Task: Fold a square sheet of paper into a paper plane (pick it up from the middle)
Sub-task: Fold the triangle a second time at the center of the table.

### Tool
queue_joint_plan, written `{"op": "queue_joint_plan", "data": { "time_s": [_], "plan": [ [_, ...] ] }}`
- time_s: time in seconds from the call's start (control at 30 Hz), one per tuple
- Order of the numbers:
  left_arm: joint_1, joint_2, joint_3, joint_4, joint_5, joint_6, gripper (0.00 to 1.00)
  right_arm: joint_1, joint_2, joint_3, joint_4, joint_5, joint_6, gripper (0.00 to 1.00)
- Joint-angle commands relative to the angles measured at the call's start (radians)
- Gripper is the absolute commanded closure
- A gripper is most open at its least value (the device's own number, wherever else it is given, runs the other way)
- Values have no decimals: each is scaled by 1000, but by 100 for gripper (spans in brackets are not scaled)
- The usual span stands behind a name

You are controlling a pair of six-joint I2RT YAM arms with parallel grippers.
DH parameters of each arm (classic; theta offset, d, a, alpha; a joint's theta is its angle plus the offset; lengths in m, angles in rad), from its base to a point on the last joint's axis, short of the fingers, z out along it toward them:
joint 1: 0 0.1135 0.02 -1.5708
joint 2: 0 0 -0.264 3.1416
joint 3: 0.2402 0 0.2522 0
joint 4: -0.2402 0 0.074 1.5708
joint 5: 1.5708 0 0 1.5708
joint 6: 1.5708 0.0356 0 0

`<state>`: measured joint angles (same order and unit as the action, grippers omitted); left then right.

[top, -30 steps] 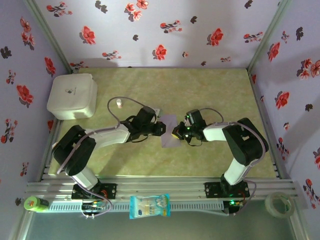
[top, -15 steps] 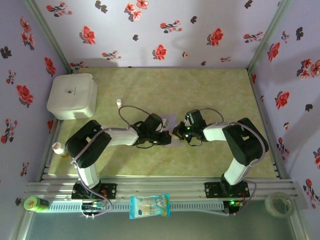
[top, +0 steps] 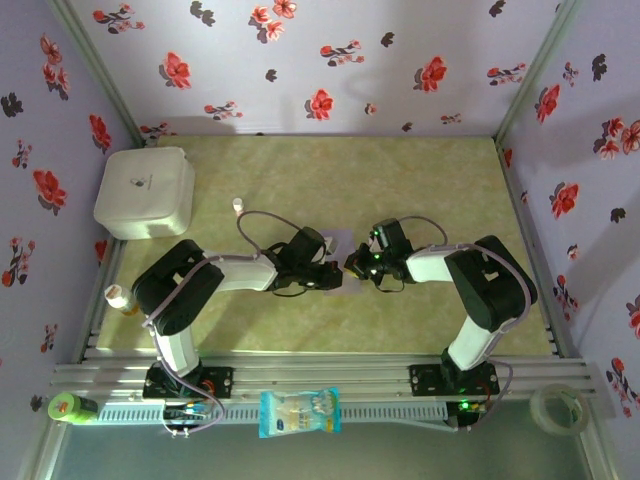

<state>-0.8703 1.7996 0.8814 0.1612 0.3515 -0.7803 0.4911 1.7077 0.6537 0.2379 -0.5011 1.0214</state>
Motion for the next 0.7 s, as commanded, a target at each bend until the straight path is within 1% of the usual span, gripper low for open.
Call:
{"op": "queue_joint_plan", "data": {
  "time_s": [0.0, 0.33, 0.53, 0.67],
  "plan": [
    [0, -16, -23, 20, -18, -1, 95, -11, 41, -26, -107, 79, -18, 100],
    [-13, -14, -96, 89, -14, -57, 95, -11, 45, -26, -112, 80, -21, 100],
    [-26, -24, -123, 87, -15, -68, 95, -13, 50, -25, -118, 82, -27, 100],
    [-27, -52, -158, 89, -35, -75, 95, -14, 49, -24, -124, 85, -32, 100]
  ]
}}
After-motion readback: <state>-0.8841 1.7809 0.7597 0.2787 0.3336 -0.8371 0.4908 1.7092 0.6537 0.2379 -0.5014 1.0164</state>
